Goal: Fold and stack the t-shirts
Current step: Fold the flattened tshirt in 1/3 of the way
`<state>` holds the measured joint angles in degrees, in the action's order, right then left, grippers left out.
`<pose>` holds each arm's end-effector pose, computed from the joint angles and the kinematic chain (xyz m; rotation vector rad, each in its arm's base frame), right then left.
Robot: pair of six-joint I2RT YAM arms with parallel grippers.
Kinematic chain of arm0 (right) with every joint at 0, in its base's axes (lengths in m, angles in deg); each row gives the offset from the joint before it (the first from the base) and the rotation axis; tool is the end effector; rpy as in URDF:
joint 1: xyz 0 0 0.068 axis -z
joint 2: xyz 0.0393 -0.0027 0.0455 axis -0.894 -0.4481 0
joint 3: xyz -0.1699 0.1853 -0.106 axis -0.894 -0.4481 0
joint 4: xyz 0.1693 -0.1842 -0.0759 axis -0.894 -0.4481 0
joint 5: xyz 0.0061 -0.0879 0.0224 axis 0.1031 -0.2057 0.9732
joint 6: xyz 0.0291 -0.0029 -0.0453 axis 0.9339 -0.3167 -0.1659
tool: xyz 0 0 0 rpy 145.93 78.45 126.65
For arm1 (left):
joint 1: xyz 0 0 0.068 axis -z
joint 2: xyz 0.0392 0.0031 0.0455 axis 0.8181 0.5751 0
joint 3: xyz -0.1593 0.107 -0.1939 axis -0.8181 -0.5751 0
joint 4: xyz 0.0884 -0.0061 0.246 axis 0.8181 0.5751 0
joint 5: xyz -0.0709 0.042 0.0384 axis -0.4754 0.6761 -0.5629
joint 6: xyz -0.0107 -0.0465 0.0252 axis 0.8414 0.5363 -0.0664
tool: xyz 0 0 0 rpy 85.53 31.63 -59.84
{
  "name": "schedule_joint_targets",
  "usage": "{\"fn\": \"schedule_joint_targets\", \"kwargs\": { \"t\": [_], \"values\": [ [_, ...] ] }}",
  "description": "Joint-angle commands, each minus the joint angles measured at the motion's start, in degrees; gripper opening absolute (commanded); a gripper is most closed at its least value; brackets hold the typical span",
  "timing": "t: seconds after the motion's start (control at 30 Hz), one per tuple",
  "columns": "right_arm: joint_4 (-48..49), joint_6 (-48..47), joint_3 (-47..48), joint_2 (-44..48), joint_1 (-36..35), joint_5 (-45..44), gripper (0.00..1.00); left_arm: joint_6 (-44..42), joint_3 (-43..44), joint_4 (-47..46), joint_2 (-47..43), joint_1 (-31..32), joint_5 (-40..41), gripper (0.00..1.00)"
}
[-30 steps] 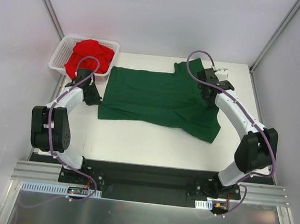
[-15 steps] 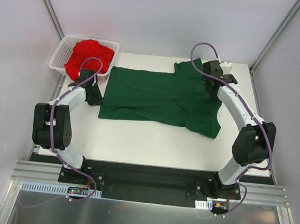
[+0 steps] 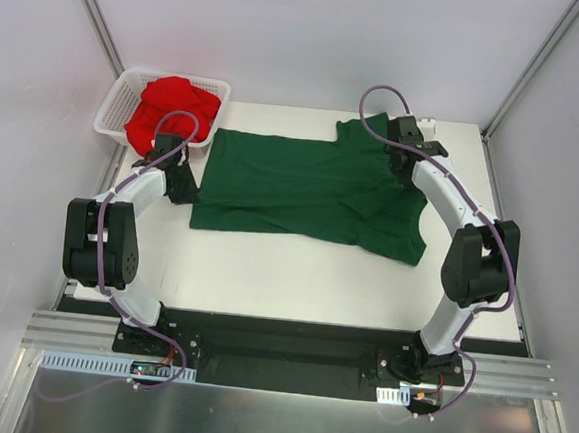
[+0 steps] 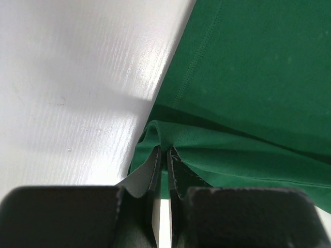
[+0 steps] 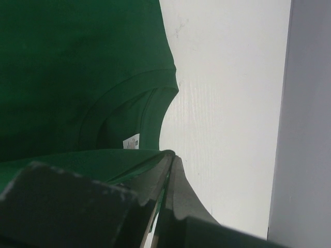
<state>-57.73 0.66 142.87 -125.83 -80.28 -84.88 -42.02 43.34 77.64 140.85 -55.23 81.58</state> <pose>0.3772 0.0902 0.2879 -0.1055 2.3446 -0.7667 0.3422 -0.0003 0.2044 -0.4934 2.4246 -0.2611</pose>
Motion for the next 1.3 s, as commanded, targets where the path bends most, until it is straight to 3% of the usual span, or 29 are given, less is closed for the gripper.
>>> {"fn": "schedule_joint_targets", "kwargs": {
  "t": [0.0,1.27],
  "values": [
    [2.22,-1.58,2.52,-0.92,0.56,-0.29,0.01,-0.48,1.71,-0.76,0.7,0.16,1.97,0.0],
    [4.94,-6.5,13.86,-11.21,2.32,-0.21,0.01,-0.83,1.45,-1.2,1.49,1.57,2.67,0.0]
  ]
}}
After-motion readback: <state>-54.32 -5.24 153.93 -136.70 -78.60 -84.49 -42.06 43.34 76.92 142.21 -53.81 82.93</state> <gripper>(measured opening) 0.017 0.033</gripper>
